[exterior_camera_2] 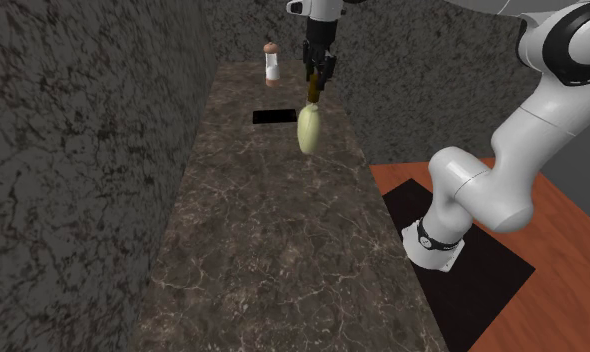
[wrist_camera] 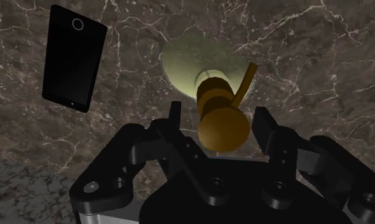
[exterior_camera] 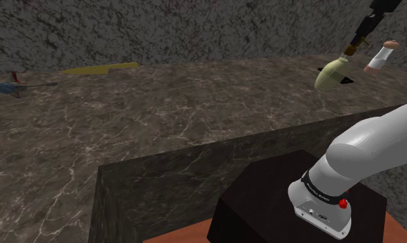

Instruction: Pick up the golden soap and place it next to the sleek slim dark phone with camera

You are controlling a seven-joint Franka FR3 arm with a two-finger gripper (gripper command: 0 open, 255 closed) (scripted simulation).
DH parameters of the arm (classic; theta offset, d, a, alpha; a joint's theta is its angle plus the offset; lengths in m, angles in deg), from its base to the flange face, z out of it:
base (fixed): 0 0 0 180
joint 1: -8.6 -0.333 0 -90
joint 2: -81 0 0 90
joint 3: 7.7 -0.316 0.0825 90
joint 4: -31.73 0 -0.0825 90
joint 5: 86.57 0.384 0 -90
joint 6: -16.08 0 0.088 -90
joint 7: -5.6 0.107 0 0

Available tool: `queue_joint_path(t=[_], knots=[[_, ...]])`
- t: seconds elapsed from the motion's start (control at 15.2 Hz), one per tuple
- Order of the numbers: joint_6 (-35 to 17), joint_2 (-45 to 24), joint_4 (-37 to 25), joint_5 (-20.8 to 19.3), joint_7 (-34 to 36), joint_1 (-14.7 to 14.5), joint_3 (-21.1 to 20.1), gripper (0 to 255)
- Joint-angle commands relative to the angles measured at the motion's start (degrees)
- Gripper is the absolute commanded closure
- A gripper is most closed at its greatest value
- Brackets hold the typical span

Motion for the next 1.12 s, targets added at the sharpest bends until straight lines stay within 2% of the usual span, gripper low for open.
queue_joint_path(t=[0.0, 0.26, 0.53, 1.06], knots=[[0.0, 0.0, 0.0, 0.0, 0.0, 0.0, 0.0, 0], [0.0, 0.0, 0.0, 0.0, 0.0, 0.0, 0.0, 0], [7.2, -2.7, -9.5, 1.7, -1.5, -1.0, 0.6, 0], [7.2, -2.7, -9.5, 1.7, -1.5, -1.0, 0.6, 0]])
